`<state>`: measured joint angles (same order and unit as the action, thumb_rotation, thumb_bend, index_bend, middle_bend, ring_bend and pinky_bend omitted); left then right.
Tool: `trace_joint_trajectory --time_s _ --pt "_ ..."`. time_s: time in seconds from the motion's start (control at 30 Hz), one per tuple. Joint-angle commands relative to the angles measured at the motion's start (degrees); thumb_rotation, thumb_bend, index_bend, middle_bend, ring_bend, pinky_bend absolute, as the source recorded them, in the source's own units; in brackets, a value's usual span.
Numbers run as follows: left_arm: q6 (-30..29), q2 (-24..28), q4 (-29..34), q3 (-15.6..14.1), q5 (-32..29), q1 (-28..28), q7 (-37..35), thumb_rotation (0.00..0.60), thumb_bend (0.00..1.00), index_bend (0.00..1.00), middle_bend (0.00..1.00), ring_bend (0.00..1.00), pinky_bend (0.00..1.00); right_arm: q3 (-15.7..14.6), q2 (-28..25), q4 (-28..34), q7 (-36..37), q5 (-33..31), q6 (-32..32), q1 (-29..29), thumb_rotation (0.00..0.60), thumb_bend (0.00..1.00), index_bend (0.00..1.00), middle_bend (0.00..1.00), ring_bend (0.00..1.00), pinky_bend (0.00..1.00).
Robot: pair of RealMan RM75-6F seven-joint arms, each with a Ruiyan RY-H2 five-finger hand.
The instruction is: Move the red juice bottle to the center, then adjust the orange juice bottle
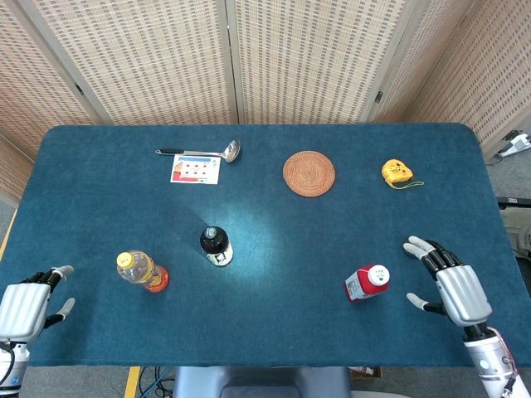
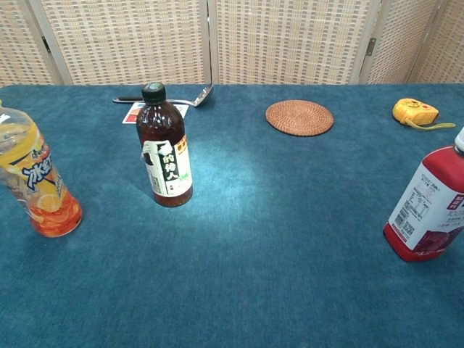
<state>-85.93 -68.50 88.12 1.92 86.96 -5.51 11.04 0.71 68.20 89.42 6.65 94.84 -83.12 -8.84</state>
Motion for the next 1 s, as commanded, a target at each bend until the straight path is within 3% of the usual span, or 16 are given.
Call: trace_joint_trajectory --time_s 0.03,0.37,0.73,0.87,1.0 --pt "-0.4 0.2 0.3 0.0 0.0 0.2 -0.4 0.6 0.23 0.57 0.45 0.46 0.64 -0.1 0.9 -0.2 1.7 0.5 3.0 -2.2 0.6 0.0 0.19 0.17 0.12 0.3" --pt "-1.5 0.8 0.9 0.2 -0.3 1.0 -1.1 0.6 0.23 0.58 0.45 0.46 0.64 -0.8 4.2 -4.0 7.6 1.0 10.0 -7.3 0.6 0.0 0.19 0.17 0.12 0.3" --pt "-1.4 0.9 1.1 0.2 -0.7 1.2 -1.1 0.6 0.23 0.58 0.45 0.46 0.64 -2.6 6.5 -8.6 15.6 2.9 11.7 -10.1 0.6 0.0 0.19 0.24 0.18 0.31" --pt "-1.3 0.9 1.1 0.2 -0.7 1.1 -1.2 0.6 0.23 0.58 0.45 0.46 0.64 -3.1 7.2 -9.8 17.8 3.1 12.2 -10.8 0.6 0.0 0.21 0.32 0.26 0.39" --pt "-1.2 0.9 1.1 0.2 -0.7 1.1 -1.2 0.6 0.23 0.58 0.45 0.46 0.64 -3.5 7.9 -10.9 19.2 3.1 12.6 -11.5 0.6 0.0 0.35 0.48 0.43 0.55"
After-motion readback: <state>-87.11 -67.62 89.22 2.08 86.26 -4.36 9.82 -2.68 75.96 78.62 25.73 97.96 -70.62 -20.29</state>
